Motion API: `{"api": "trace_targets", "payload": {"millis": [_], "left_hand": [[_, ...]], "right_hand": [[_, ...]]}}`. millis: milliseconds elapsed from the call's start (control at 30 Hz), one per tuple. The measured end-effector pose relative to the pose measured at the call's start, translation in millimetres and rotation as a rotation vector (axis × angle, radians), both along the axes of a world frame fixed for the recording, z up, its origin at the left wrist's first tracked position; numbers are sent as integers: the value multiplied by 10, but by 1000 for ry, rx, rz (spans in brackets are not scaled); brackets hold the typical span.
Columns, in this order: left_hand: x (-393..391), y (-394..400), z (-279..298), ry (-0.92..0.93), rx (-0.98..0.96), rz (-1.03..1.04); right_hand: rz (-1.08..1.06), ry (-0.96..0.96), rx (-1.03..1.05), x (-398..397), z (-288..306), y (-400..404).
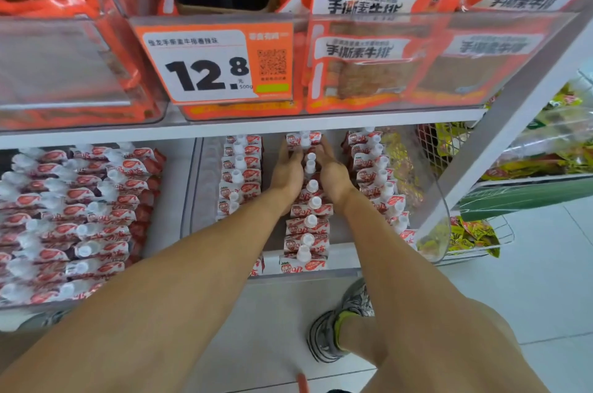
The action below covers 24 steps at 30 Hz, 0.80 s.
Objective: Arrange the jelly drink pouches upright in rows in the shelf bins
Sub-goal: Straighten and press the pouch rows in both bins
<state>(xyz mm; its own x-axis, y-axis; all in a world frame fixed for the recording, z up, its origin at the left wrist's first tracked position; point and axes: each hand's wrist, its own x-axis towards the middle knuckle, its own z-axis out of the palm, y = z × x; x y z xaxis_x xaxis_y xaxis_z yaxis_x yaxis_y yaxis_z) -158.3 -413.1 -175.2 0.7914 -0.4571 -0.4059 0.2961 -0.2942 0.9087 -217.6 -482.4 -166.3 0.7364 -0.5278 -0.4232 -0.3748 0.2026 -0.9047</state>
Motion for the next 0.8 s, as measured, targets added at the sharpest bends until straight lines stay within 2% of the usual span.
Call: {"api": "trace_targets", "payload": {"millis": [333, 500, 567, 700, 800], "left_hand": [[-26, 30, 116, -76, 67, -77], [-169, 375, 422, 16, 75, -176], [-281, 666, 575, 133, 113, -293], [-449, 1051, 774, 102, 374, -589], [-556, 993, 799, 225, 323, -600]], "right_hand": [[19, 16, -44, -29, 101, -24], [235, 79, -181, -460, 373, 63], [291, 156, -201, -669, 493, 100], [491, 243, -148, -1081, 606, 258], [492, 258, -238, -1100, 506, 342]]}}
